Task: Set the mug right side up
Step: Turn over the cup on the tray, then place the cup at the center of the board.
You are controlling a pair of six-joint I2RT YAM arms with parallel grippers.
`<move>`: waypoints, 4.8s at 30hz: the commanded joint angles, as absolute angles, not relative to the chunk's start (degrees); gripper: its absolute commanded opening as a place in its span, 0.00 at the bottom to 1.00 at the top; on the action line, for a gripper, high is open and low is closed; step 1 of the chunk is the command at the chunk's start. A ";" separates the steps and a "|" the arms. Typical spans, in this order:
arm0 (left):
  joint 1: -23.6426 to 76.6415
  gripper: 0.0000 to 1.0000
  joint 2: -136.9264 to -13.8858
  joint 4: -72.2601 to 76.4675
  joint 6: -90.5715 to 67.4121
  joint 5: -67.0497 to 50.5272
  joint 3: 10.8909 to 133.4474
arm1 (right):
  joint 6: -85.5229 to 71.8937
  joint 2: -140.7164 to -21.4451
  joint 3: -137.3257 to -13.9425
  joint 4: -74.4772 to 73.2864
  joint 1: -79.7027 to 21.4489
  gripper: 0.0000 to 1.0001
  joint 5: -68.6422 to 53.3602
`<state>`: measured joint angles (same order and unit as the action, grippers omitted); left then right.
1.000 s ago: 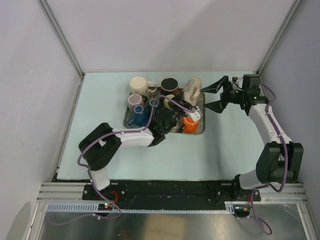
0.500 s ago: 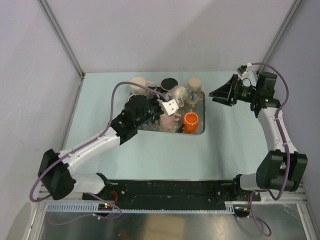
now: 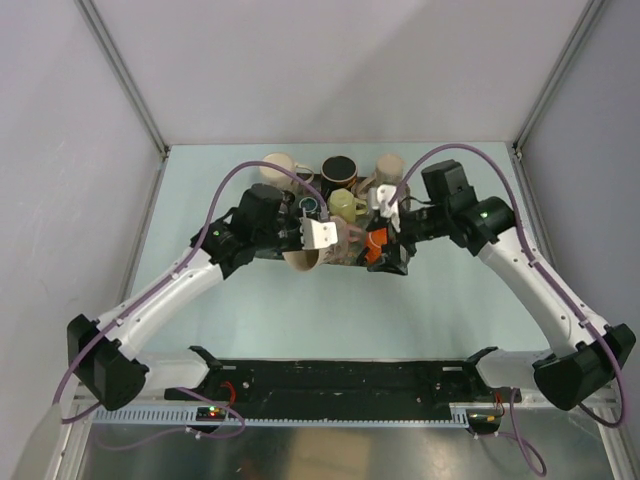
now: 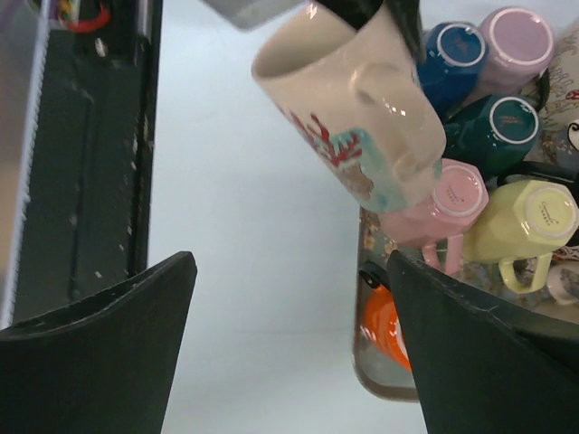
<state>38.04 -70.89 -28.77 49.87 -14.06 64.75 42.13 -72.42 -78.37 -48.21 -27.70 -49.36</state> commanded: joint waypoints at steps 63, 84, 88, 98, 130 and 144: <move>28.77 0.38 -67.66 -21.49 10.85 -34.94 57.13 | 34.99 -71.17 -68.52 -22.21 -41.90 0.00 -39.88; 29.59 0.00 -67.74 -30.50 19.54 -27.38 64.29 | 42.75 -76.87 -66.26 -28.44 -43.67 0.54 -36.49; 29.77 0.00 -68.71 -31.65 18.39 -26.89 66.05 | 43.20 -78.51 -66.27 -27.53 -44.17 0.55 -35.03; 29.97 0.00 -70.80 -32.19 15.39 -27.28 69.27 | 45.05 -81.14 -66.29 -23.79 -45.59 0.45 -31.34; 26.89 1.00 -62.58 -30.44 11.11 -1.43 69.56 | 22.92 -69.72 -74.56 -18.51 -6.66 0.00 -36.81; 26.90 1.00 -61.59 -30.57 13.84 1.45 66.22 | 20.37 -88.00 -76.12 -0.82 13.65 0.00 -24.76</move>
<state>27.18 -62.63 -31.42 12.67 0.03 67.16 19.99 -85.03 -70.98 -13.04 11.84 -25.74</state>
